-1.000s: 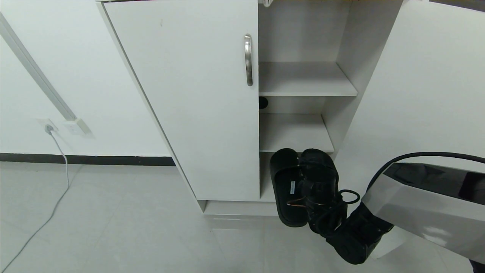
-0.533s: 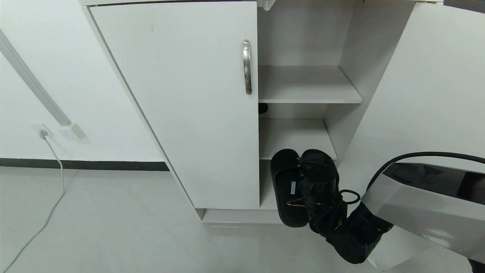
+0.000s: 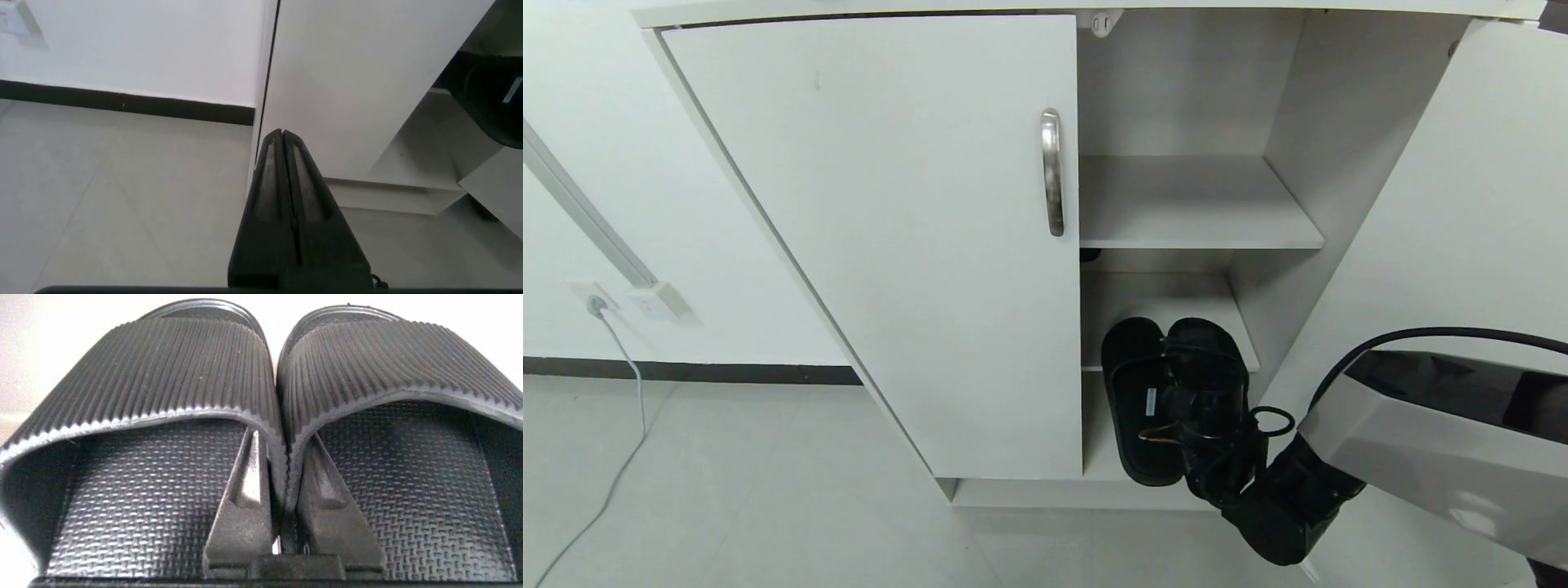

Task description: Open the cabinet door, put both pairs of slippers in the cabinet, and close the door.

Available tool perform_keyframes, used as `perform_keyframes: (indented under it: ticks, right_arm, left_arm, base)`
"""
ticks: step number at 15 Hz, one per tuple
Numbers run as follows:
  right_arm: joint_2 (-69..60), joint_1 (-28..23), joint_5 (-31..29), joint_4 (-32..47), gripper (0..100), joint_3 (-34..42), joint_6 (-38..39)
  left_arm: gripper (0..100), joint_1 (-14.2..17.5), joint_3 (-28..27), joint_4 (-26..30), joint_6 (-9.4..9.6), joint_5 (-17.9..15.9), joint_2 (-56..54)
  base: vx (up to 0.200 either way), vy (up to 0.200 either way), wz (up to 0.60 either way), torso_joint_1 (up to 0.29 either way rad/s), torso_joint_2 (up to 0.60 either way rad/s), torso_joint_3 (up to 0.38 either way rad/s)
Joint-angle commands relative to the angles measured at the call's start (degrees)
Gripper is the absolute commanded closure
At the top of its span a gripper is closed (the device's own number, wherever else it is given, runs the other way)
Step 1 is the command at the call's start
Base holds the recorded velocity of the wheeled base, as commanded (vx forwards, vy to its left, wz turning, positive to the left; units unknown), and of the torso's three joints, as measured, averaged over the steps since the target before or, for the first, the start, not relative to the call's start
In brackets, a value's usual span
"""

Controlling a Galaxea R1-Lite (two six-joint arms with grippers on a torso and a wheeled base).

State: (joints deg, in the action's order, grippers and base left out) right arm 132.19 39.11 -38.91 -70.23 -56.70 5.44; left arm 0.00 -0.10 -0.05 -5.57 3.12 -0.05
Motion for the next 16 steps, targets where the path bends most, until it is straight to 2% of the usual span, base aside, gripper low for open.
perform_keyframes:
  ticks: [1,4,8,11,16]
  right_arm:
    - [0.9,-0.7,1.4,-0.2,100,-0.7,0.1]
    - [2.8,-2.5,4.5,0.7,100,-5.1,-0.5]
    - [7.6,-4.7,4.5,4.0,100,-14.7,-1.9]
    - [7.8,-5.2,4.5,5.7,100,-17.4,-2.0]
    - [9.6,-6.3,4.9,14.6,100,-29.6,-3.1]
  left_arm:
    - [100,0.1,0.0,0.0,0.03,0.0,0.0]
    - [100,0.0,0.0,0.0,-0.05,0.1,0.0]
    - [100,0.1,0.0,0.0,0.03,0.1,0.1]
    - [100,0.1,0.0,0.0,0.03,0.1,0.0]
    - [100,0.1,0.0,0.0,0.12,0.1,0.0]
  base:
    - [0.0,0.0,0.0,0.0,0.0,0.0]
    - [0.0,0.0,0.0,0.0,0.0,0.0]
    - [0.0,0.0,0.0,0.0,0.0,0.0]
    - [0.0,0.0,0.0,0.0,0.0,0.0]
    - [0.0,0.0,0.0,0.0,0.0,0.0]
